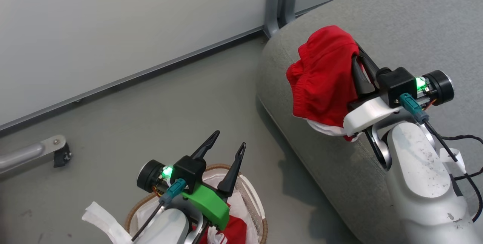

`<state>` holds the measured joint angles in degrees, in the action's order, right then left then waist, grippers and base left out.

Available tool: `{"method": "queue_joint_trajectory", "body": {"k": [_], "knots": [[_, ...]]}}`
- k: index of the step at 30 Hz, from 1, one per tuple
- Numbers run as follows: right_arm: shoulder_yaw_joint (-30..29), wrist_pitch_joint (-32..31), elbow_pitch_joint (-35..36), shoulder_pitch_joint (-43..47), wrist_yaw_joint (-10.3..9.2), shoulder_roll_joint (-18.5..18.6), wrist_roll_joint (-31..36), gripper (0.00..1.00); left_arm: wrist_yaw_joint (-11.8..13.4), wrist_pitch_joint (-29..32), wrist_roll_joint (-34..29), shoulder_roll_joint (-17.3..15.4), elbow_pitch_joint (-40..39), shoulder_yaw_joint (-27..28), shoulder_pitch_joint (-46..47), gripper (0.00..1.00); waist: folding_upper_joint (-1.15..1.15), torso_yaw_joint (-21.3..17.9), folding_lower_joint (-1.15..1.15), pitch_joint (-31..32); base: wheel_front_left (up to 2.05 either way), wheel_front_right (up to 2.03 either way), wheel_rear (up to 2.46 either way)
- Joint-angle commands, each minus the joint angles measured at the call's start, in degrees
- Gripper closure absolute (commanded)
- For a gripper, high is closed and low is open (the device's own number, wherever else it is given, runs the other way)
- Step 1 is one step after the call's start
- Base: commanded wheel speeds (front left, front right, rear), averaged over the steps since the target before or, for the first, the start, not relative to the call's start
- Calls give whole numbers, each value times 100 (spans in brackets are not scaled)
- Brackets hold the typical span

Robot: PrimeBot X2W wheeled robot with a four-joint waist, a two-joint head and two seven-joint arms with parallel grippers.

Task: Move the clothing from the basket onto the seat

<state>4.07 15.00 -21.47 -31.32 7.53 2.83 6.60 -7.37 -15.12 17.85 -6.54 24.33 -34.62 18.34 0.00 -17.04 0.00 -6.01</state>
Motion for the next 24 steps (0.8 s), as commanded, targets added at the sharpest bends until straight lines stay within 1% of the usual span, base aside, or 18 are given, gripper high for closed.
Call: {"method": "queue_joint_trajectory", "body": {"k": [1,6,12,16,19,23,24], "knots": [[-53,28,30,-75,-8,14,37,100,-18,-4,12,-69,-21,-28,126,0,0,-541,0,-370,0,0,0],[-166,28,67,-69,-8,8,108,100,-19,-4,32,-150,-31,-224,229,0,0,-812,0,-509,0,0,0],[-257,28,99,-62,-7,9,92,100,-19,-5,66,-253,-41,-434,329,0,0,-937,0,-679,0,0,0],[-422,28,89,-281,-7,10,62,100,-19,-5,83,-334,-45,-528,449,0,0,-898,0,-916,0,0,0],[-626,28,131,-603,-7,21,194,100,-19,-5,73,-422,-22,-562,578,0,0,-820,0,-1207,0,0,0],[-918,28,169,-1274,-8,226,269,100,-19,-5,-2,-557,-25,-604,891,0,0,-613,0,-1738,0,0,0],[-1004,28,148,-1485,-7,329,289,100,-19,-5,-20,-596,-42,-616,983,0,0,-538,0,-1895,0,0,0]]}}
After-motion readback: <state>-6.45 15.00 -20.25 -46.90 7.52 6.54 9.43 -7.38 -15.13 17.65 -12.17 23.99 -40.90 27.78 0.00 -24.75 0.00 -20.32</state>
